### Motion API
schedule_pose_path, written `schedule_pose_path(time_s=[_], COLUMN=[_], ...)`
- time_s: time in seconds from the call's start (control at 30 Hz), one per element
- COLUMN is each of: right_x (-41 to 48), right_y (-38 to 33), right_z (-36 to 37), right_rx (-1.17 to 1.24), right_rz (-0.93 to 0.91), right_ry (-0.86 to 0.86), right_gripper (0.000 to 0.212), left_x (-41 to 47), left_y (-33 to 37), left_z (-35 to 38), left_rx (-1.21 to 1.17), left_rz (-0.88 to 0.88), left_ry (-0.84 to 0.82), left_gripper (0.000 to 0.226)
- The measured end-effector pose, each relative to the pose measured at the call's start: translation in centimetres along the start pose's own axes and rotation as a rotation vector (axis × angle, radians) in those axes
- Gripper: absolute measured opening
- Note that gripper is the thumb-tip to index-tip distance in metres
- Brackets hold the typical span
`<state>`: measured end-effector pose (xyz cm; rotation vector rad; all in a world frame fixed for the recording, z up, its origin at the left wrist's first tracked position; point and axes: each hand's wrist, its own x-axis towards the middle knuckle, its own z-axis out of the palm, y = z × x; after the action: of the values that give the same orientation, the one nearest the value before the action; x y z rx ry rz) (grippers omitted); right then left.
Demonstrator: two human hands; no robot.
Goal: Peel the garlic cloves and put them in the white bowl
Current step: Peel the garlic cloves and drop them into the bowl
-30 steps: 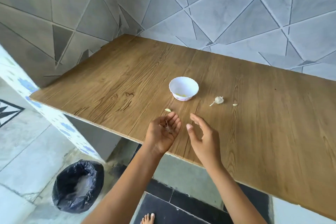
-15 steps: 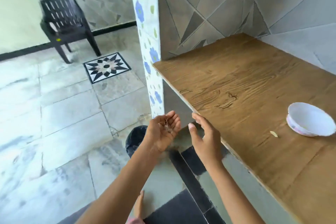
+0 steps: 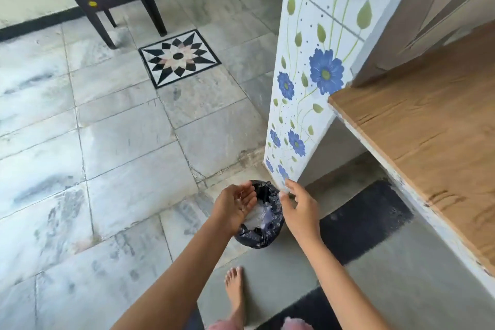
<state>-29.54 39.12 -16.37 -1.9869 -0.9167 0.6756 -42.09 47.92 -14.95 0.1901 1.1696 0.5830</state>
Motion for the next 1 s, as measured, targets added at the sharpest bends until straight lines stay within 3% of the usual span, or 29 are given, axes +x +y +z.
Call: schedule_pose_path(time_s=[0.2,0.5,0.57,0.63,0.7,0.77,0.8,0.83,0.87,0.9,0.93,0.97,1.0], right_x=[6.9,13.2,13.7,14.0,13.8,13.5,13.3,13.0,12.5,12.0,11.6,11.1,10.5], right_y=[10.4,29.5,32.2,34.0,34.9,35.1,34.8,34.3,33.8,33.2,32.4,32.3,32.5], right_z=[10.3,21.3,22.8,23.8,24.6,25.3,25.6,25.9,26.4,27.0,27.6,28.5,29.5], right_rx=[-0.074,-0.148,-0.152,-0.144,-0.131,-0.098,-0.070,-0.022,0.050,0.149,0.247,0.307,0.316], right_rz=[0.130,0.262,0.273,0.286,0.284,0.277,0.279,0.285,0.298,0.313,0.331,0.333,0.319], right_ry=[-0.183,-0.285,-0.292,-0.309,-0.311,-0.280,-0.263,-0.250,-0.258,-0.290,-0.346,-0.406,-0.476], right_gripper=[0.034,0.035,0.035,0.035,0.034,0.032,0.032,0.032,0.033,0.035,0.037,0.040,0.042], left_x=[18.3,41.7,45.0,47.4,50.2,51.1,48.2,46.5,45.6,45.7,47.1,48.0,46.4], left_y=[-1.8,-12.2,-13.9,-14.4,-15.4,-20.1,-26.3,-30.6,-32.0,-30.3,-26.8,-21.1,-19.4], left_z=[-4.5,-12.4,-13.5,-14.1,-16.1,-21.7,-26.6,-29.7,-30.6,-29.4,-26.9,-21.2,-17.3], left_rx=[0.122,0.296,0.283,0.289,0.136,0.006,0.146,0.515,0.654,0.557,0.256,0.120,0.306], left_rz=[-0.061,-0.217,-0.219,-0.250,-0.339,-0.486,-0.410,-0.320,-0.256,-0.305,-0.352,-0.341,-0.203], left_ry=[0.210,0.269,0.292,0.180,0.106,0.139,0.141,0.185,0.300,0.247,0.114,0.056,0.114], left_gripper=[0.016,0.028,0.027,0.021,0.042,0.041,0.032,0.034,0.037,0.027,0.009,0.011,0.025])
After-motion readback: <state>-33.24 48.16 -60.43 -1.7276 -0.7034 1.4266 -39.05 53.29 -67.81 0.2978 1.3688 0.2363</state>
